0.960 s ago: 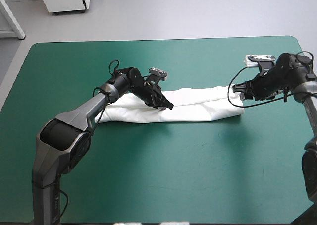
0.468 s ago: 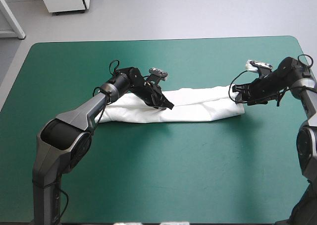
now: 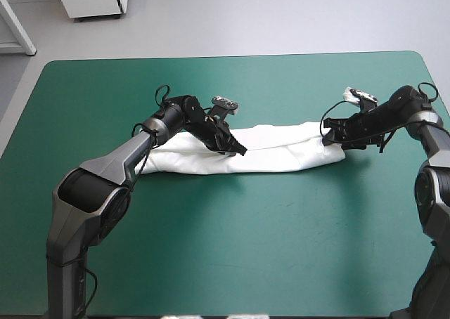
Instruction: Fold the cloth
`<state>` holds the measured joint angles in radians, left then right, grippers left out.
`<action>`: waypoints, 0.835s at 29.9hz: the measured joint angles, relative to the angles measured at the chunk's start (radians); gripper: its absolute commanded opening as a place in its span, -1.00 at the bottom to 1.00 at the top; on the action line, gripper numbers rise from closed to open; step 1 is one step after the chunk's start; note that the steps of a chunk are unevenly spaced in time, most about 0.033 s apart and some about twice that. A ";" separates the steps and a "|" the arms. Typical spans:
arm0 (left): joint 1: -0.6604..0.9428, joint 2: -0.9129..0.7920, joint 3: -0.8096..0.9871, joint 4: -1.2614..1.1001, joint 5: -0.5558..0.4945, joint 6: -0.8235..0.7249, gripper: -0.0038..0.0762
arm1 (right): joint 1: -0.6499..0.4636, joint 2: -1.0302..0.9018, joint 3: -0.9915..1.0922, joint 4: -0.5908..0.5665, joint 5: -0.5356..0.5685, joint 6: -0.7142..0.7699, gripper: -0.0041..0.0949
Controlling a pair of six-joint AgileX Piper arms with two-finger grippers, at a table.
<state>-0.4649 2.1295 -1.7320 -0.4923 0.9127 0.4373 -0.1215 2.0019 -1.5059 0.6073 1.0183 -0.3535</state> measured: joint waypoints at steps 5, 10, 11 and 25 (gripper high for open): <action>0.000 0.000 0.000 0.006 0.000 0.000 -0.93 | 0.005 0.023 -0.007 0.050 0.007 -0.036 -0.55; 0.000 0.000 -0.001 0.009 0.001 0.000 -0.93 | 0.028 0.037 -0.007 0.078 0.006 -0.072 -0.95; 0.000 0.000 -0.001 0.009 0.001 0.000 -0.93 | 0.031 0.039 -0.007 0.087 0.007 -0.077 -0.95; 0.000 0.000 -0.002 0.014 0.002 -0.010 -0.93 | 0.041 -0.010 -0.138 0.080 0.105 -0.082 -0.95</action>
<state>-0.4649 2.1295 -1.7340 -0.4787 0.9146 0.4274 -0.0802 1.9922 -1.6441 0.6876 1.1232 -0.4352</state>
